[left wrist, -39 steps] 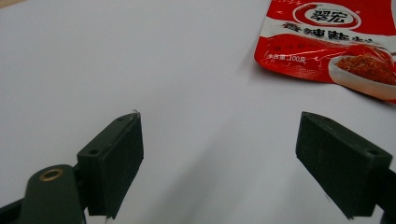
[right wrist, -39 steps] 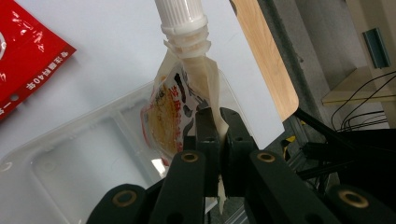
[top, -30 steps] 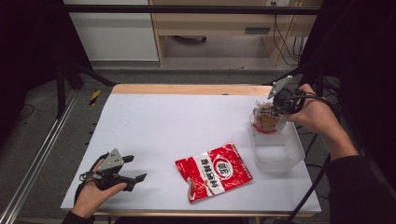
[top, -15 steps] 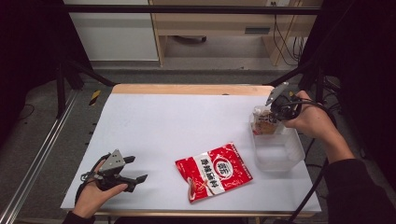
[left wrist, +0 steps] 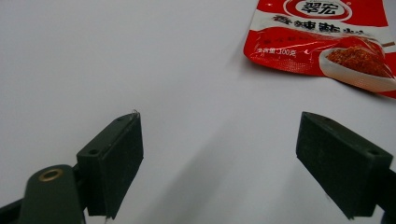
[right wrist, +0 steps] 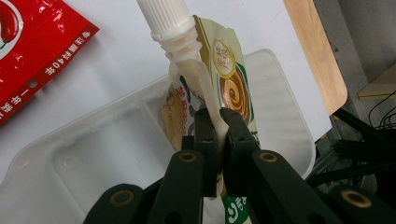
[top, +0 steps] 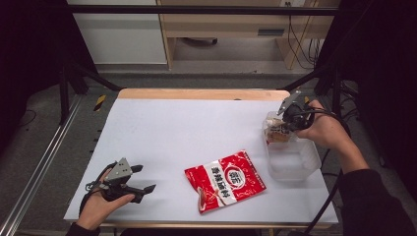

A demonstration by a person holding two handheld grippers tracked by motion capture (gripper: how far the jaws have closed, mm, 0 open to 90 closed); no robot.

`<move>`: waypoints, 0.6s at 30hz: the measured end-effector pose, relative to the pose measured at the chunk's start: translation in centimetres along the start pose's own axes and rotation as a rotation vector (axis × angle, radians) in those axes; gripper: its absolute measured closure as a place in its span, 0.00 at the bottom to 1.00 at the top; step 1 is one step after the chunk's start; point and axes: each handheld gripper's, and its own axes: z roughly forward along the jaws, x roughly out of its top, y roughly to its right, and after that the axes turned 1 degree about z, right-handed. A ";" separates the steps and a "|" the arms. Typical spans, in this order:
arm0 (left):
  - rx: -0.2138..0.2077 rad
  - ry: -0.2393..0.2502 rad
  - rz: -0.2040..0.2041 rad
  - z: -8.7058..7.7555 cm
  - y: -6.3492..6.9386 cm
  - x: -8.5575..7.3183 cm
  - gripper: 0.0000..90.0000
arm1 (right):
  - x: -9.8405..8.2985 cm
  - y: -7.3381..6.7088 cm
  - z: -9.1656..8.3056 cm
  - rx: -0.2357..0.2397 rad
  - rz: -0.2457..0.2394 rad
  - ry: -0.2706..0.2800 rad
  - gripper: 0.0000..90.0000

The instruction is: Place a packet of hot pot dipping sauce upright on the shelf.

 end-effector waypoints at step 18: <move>-0.003 -0.001 0.006 0.0 0.1 0.0 0.16 | 0.2 -1.0 -2.8 -0.036 0.098 0.142 0.38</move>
